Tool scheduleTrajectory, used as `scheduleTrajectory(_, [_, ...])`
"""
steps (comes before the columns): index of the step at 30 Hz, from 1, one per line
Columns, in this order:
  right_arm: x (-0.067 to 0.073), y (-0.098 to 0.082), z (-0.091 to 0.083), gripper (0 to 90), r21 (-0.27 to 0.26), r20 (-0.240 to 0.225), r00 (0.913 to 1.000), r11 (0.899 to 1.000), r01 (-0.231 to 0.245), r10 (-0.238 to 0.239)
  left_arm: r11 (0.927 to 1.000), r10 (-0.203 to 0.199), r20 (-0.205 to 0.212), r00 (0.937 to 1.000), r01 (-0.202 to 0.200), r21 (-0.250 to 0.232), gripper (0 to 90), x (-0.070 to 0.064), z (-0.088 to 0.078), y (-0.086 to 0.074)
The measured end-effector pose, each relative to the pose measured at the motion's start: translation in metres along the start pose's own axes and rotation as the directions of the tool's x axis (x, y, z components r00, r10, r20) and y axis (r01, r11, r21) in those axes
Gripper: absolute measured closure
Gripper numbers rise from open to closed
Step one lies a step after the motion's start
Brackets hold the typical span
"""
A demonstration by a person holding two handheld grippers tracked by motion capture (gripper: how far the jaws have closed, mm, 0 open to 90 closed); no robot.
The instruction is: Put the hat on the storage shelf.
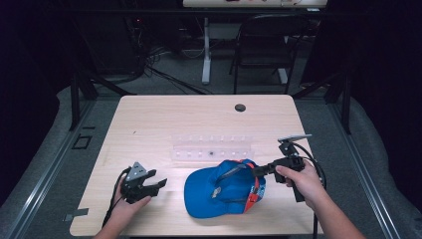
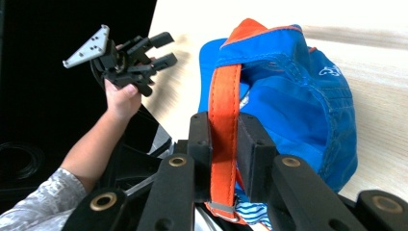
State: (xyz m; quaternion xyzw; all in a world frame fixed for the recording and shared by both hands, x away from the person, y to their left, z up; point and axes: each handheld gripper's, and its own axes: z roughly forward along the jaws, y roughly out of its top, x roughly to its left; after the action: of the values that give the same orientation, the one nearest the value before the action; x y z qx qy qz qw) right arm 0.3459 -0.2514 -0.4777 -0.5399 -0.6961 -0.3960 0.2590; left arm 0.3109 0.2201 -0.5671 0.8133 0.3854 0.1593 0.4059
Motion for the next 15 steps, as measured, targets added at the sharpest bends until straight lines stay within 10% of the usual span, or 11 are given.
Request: scheduleTrajectory(15, [0.019, 0.008, -0.003, 77.5, -0.026, -0.037, 0.9992, 1.000, 0.013, -0.014, 0.9977, 0.068, 0.087, 0.9939, -0.068, 0.000, 41.9, -0.039, 0.013, 0.010])
